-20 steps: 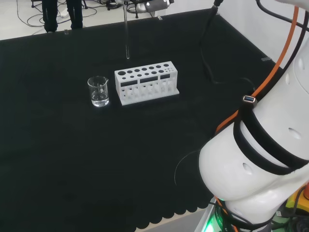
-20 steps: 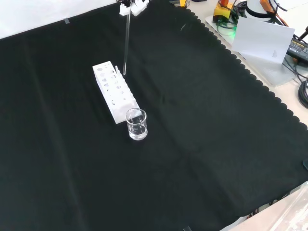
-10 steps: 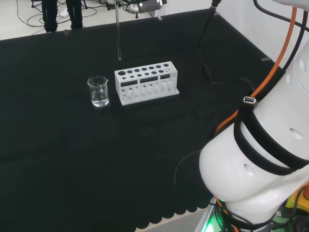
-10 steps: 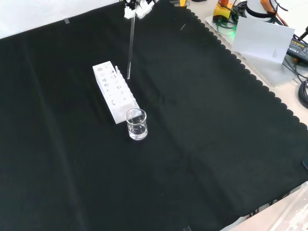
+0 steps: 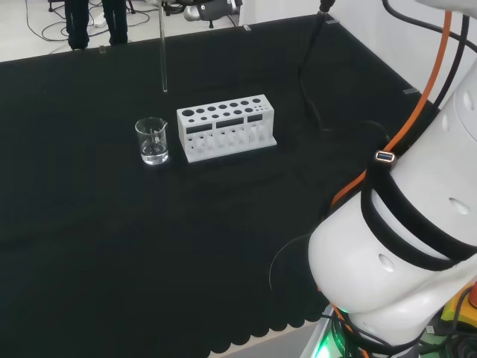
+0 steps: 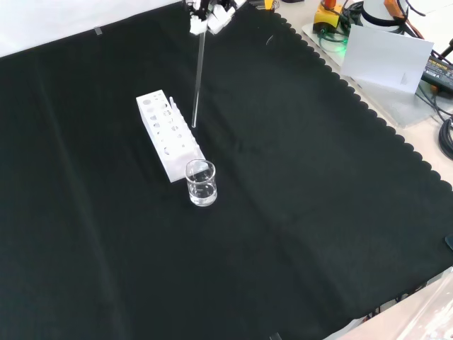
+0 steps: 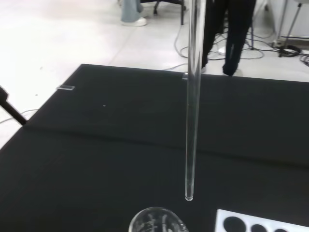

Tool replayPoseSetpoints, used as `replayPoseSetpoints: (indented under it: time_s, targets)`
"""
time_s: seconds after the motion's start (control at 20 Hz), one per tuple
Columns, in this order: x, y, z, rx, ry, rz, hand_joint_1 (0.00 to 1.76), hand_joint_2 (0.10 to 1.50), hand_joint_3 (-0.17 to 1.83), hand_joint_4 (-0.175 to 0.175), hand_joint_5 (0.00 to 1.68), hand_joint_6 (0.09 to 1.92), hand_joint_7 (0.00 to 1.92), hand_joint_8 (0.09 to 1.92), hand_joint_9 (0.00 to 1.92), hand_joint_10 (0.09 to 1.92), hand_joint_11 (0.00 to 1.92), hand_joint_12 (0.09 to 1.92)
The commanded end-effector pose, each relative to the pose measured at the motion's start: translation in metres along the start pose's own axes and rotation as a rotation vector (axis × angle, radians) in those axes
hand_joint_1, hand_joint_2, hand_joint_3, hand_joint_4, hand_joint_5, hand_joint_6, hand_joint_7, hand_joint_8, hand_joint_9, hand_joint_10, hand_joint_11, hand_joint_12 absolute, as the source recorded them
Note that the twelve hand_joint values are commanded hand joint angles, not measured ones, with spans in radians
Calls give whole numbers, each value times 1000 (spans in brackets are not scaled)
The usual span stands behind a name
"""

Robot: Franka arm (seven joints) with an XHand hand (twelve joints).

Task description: Stir in the beaker to the left of the white test tube rack with the glass rod.

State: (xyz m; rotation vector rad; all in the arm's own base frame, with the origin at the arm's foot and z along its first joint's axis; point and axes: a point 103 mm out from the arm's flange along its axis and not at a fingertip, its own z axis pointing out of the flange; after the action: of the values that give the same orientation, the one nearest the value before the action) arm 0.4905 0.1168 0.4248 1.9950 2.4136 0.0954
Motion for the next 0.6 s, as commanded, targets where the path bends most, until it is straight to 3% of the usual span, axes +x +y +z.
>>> replayPoseSetpoints:
  time_s: [0.05,0.6]
  targets:
    - [10,4,7,1,23,-59,1320,1073,-175,-175,1388,87,1296,788,1673,658,1656,529]
    - [24,16,27,23,10,-116,1320,1073,-175,-175,1389,87,1295,789,1672,657,1654,533]
